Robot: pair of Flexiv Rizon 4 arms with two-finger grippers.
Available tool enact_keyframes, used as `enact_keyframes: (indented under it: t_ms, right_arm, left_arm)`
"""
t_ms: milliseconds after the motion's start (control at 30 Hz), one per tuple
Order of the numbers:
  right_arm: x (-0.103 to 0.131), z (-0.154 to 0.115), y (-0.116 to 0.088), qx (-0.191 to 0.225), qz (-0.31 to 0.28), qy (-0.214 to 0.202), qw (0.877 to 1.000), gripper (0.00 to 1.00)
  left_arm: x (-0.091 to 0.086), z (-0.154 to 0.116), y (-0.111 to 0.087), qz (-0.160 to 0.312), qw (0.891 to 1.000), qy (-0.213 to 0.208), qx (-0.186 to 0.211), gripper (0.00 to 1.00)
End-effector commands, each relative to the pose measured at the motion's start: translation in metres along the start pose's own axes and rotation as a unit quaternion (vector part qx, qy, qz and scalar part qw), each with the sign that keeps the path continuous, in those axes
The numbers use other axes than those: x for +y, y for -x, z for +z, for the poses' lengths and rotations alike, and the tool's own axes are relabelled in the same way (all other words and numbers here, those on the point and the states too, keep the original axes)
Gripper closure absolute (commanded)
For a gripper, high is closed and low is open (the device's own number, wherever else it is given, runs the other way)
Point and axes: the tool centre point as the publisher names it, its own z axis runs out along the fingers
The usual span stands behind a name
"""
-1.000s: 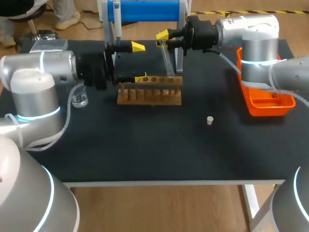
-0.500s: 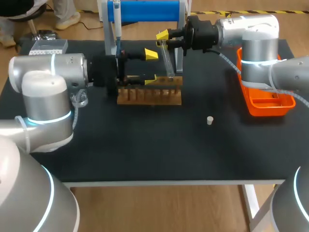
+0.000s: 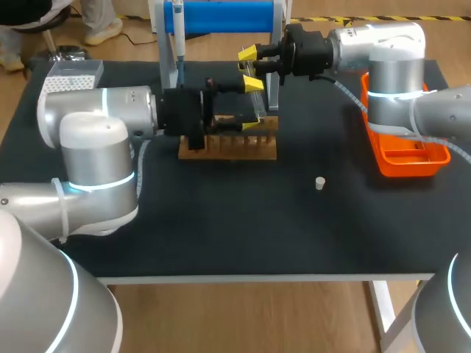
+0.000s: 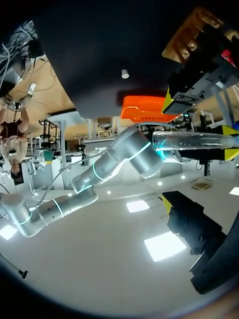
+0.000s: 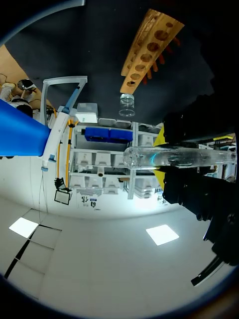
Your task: Invert the test tube, pick up the pipette, mount the tip to pipette, aspirate from beaker and dispense into the tube, eject the tip, return the pipette, and cap with the stopper.
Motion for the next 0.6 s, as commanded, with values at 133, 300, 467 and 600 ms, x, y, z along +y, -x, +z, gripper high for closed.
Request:
enact_keyframes:
  t_ms: [133,300,467,600]
  right_arm:
    - [-0.0006,-0.0005,-0.0014,-0.002,0.0,0.0,1.0,1.0]
    - [-0.0006,-0.0005,-0.0014,-0.002,0.0,0.0,1.0,1.0]
    - [-0.0006,-0.0005,-0.0014,-0.002,0.0,0.0,1.0,1.0]
    - [-0.0006,-0.0005,-0.0014,-0.002,0.0,0.0,1.0,1.0]
  left_arm:
    - [0.0054,0.016,-0.0034,0.0,1.0,-0.003,0.002,0.0]
    - [0.0065,0.0155,-0.0036,-0.003,1.0,-0.004,0.004,0.0]
    - [0.0072,0.0152,-0.0025,-0.003,1.0,-0.005,0.005,0.0]
    - [0.0084,0.0152,-0.0027,-0.004,1.0,-0.006,0.006,0.05]
